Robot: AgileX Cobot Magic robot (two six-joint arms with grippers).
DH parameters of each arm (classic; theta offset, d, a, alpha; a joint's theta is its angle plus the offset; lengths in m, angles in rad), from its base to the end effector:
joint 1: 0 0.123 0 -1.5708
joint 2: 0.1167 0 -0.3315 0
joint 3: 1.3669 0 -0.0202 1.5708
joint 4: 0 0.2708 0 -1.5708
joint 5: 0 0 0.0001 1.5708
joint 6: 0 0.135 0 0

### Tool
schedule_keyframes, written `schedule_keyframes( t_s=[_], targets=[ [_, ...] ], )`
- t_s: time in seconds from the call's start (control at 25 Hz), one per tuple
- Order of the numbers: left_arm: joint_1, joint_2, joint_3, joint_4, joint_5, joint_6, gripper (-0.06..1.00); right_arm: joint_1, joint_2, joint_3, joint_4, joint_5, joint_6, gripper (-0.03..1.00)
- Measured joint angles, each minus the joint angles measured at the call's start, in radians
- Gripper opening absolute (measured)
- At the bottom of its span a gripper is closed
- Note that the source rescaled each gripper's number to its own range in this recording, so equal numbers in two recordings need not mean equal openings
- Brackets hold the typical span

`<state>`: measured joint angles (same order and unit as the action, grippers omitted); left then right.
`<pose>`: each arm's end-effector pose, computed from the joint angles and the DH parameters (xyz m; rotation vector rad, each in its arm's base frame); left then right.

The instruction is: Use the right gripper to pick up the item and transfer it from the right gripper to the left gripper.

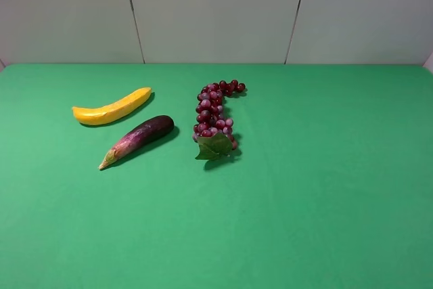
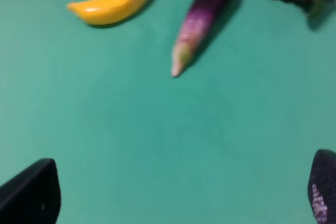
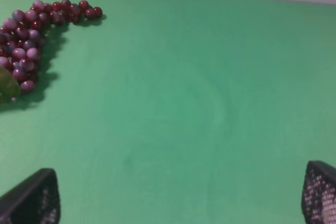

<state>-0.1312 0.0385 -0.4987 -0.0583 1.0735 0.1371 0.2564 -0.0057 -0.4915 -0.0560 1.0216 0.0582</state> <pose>0.0088 -0.0081 0.2647 0.2821 2.0771 -0.0669 0.0088 -0.0044 0.2689 -0.1976 1.9996 0.1345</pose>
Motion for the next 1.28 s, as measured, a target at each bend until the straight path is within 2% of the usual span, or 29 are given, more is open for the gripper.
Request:
schedule_keyframes(
  t_s=[0.16,0.32,0.8,1.28],
  targets=[
    [0.112,-0.001,0.0,0.0,0.0,0.0,0.9,0.0,0.0,0.0,0.0,0.0,0.0,1.0],
    [0.16,-0.04,0.0,0.0,-0.007,-0.001,0.9,0.0,0.0,0.0,0.0,0.0,0.0,1.0],
    [0.163,-0.046,0.0,0.0,-0.009,-0.001,0.9,-0.016,0.0,0.0,0.0,0.0,0.0,1.0],
    [0.163,-0.046,0.0,0.0,-0.01,-0.001,0.9,-0.237,0.0,0.0,0.0,-0.003,0.0,1.0]
  ],
)
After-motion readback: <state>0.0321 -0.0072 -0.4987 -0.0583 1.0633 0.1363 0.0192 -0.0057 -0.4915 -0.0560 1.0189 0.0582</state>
